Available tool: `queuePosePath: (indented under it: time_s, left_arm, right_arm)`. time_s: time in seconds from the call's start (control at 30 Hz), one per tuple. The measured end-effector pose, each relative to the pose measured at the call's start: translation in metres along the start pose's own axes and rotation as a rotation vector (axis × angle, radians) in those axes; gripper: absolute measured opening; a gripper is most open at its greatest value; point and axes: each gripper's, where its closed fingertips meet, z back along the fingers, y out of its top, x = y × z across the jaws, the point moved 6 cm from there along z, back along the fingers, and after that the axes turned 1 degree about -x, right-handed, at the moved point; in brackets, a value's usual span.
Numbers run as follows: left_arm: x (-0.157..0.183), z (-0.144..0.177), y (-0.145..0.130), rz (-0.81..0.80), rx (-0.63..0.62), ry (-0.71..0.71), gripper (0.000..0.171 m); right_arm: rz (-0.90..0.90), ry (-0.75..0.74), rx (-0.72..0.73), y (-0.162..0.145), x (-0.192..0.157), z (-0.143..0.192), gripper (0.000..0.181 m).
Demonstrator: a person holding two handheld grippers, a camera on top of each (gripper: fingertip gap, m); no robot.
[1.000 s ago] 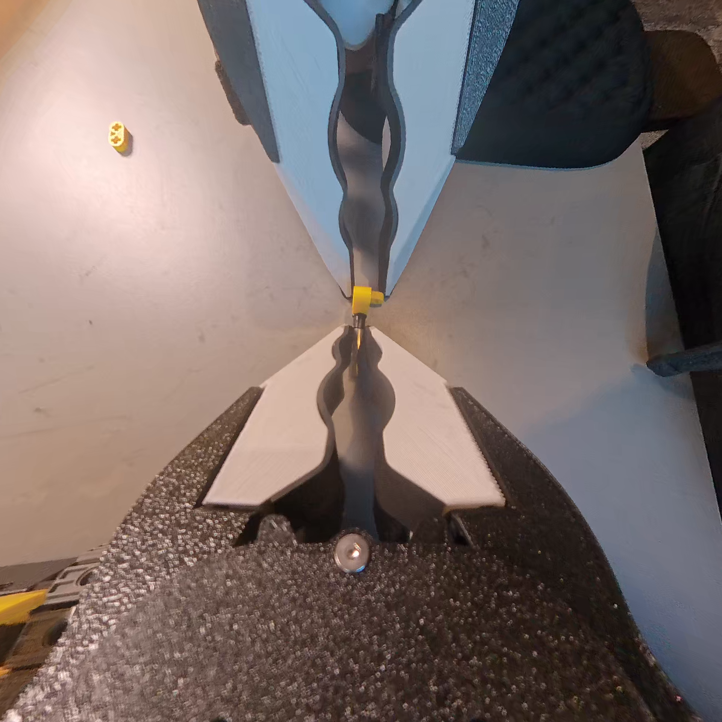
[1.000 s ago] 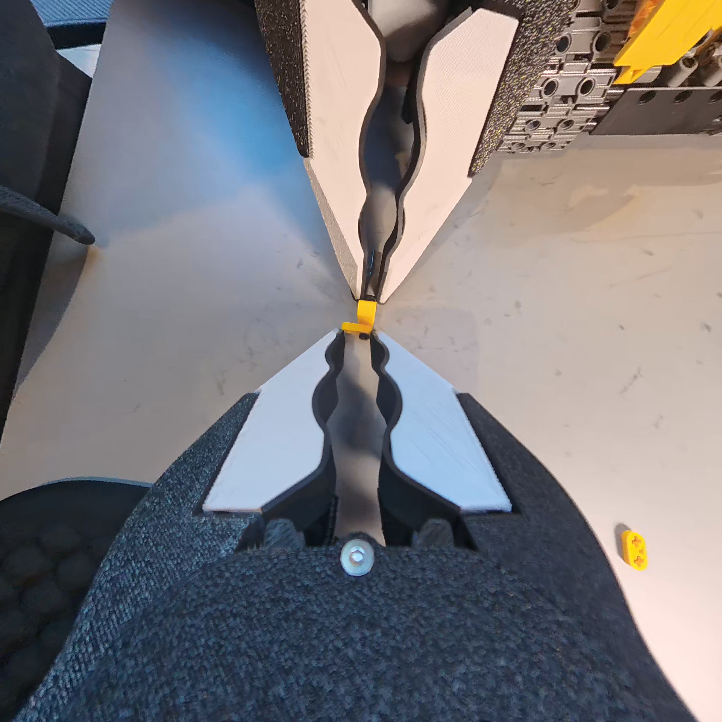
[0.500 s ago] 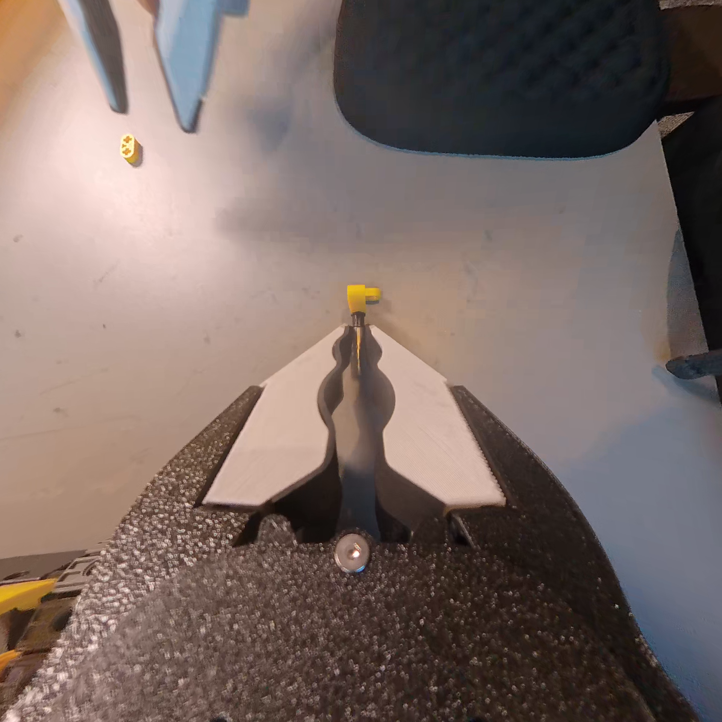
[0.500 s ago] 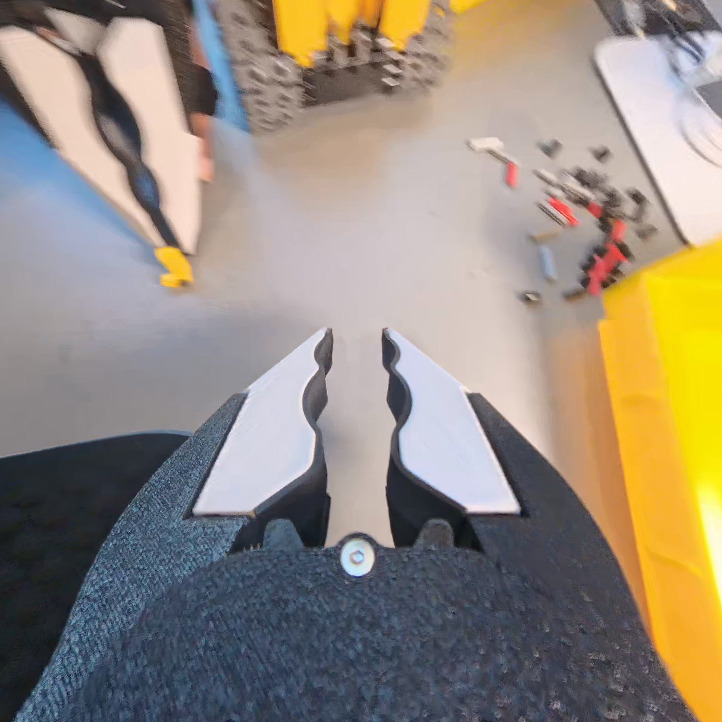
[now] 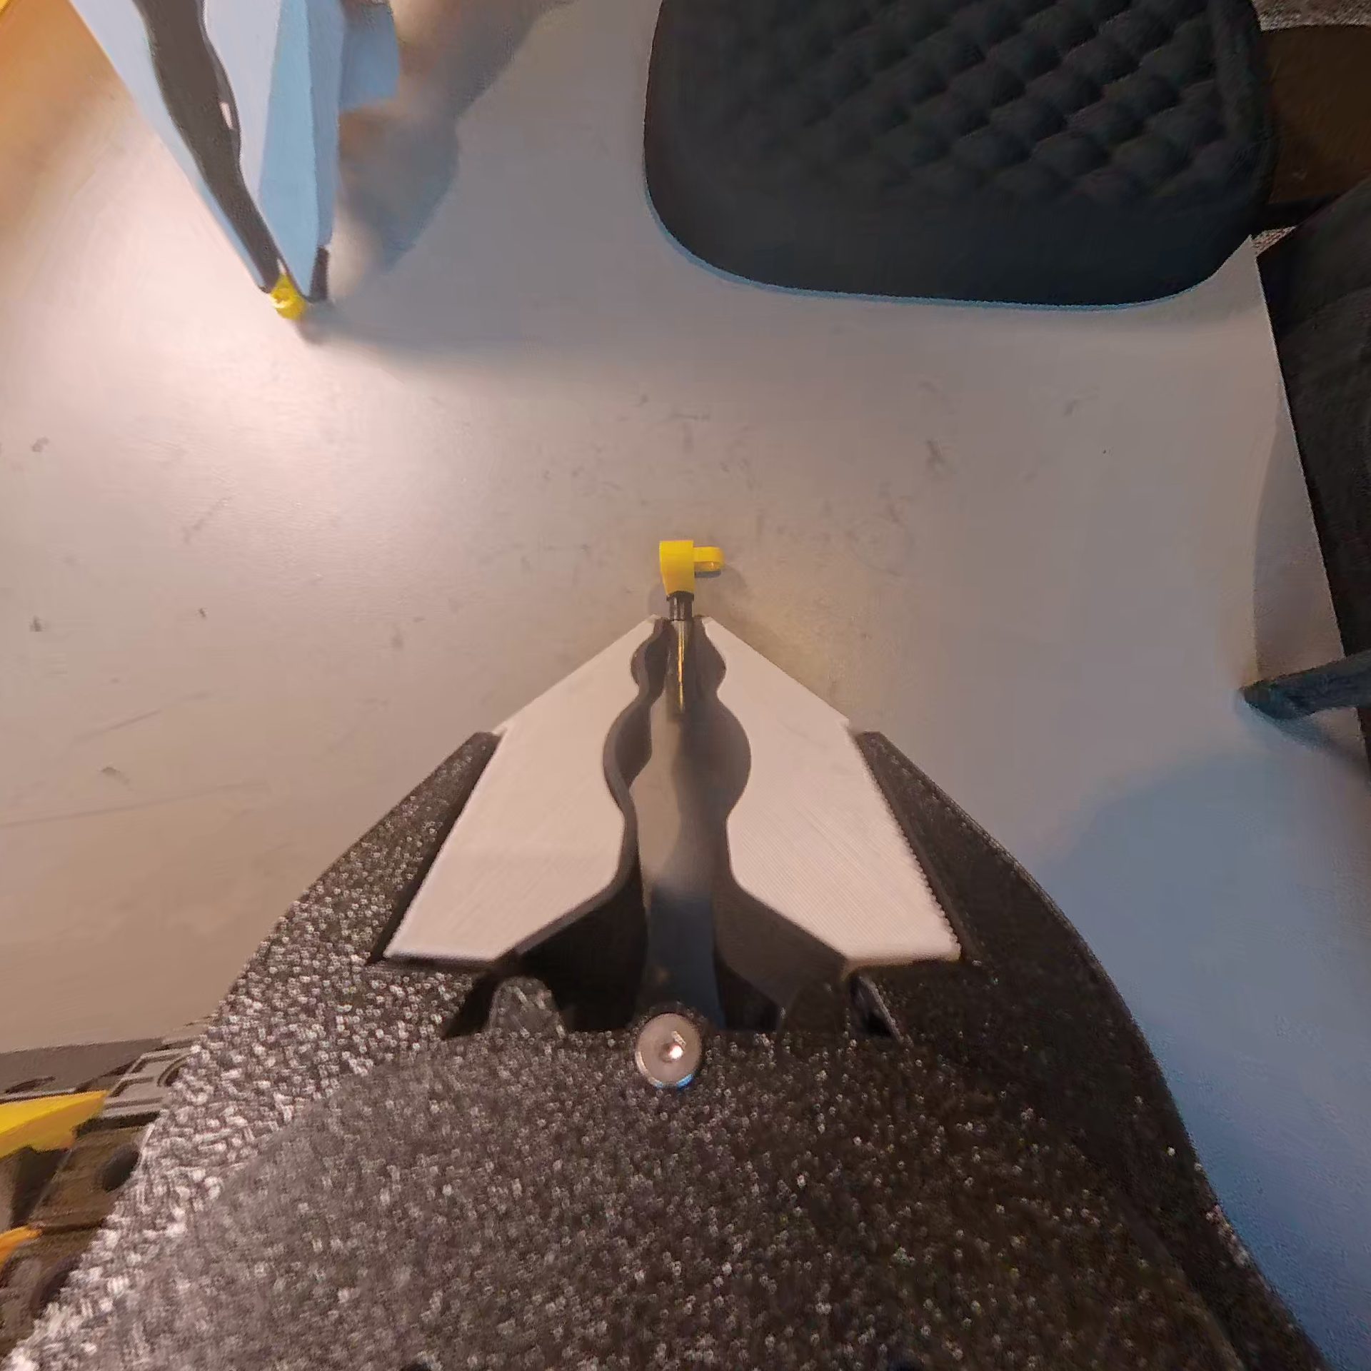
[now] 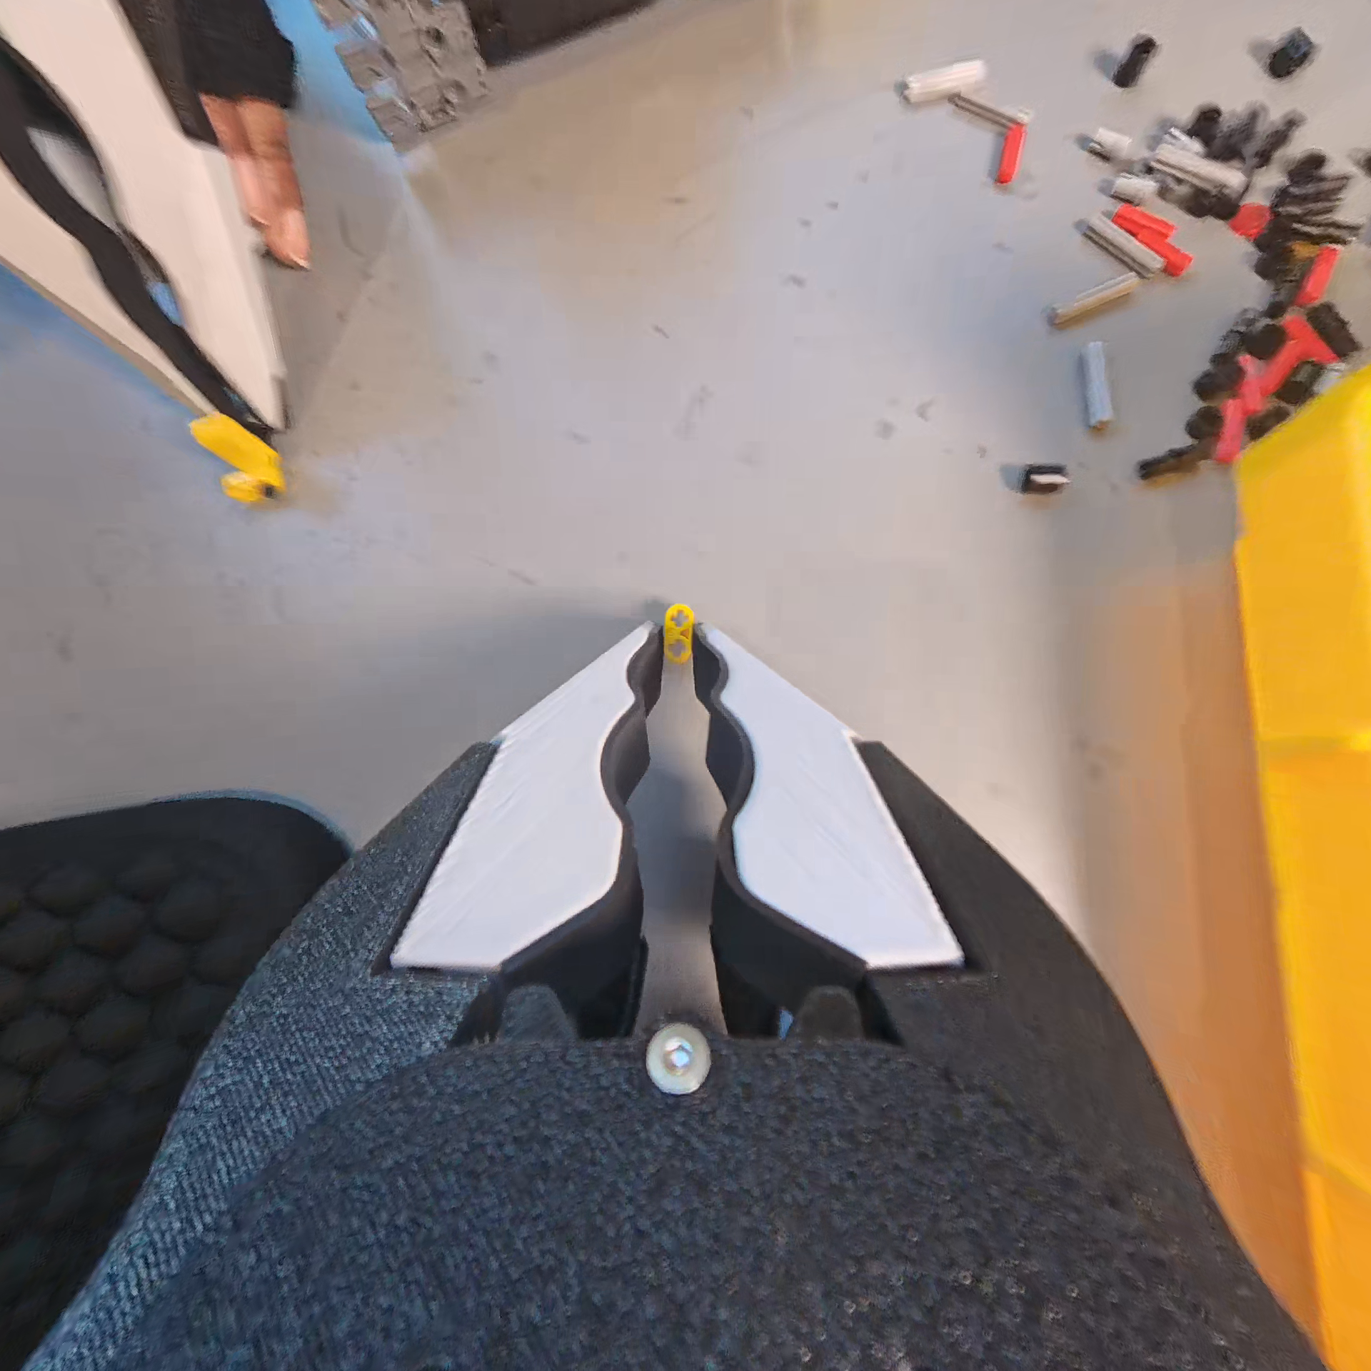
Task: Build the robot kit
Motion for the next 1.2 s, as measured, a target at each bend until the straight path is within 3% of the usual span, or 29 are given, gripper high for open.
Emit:
queuePosePath:
  time_s: [0.17,0.27,0.4,0.73,0.9,1.2]
  left_arm:
    - [0.0,0.0,0.0,-0.003,0.001,0.001,0.006]
    - [0.001,0.0,0.0,-0.012,0.0,0.003,0.005]
    - [-0.001,0.001,0.0,-0.013,0.001,0.026,0.014]
    - [-0.001,0.012,0.005,0.002,0.076,0.013,0.017]
    - [-0.005,0.029,0.014,0.063,0.208,-0.016,0.018]
    - [-0.01,0.068,0.042,0.273,0.64,-0.186,0.024]
  right_arm:
    - [-0.06,0.162,0.06,0.022,-0.066,-0.007,0.007]
    - [-0.028,0.169,0.044,0.024,-0.089,-0.014,0.007]
    - [-0.036,0.167,0.1,0.028,-0.095,-0.014,0.007]
    - [-0.05,0.157,0.184,0.034,-0.096,-0.013,0.007]
    - [-0.007,0.165,0.321,0.046,-0.098,-0.004,0.008]
    - [0.112,0.224,0.664,0.077,-0.111,0.017,0.008]
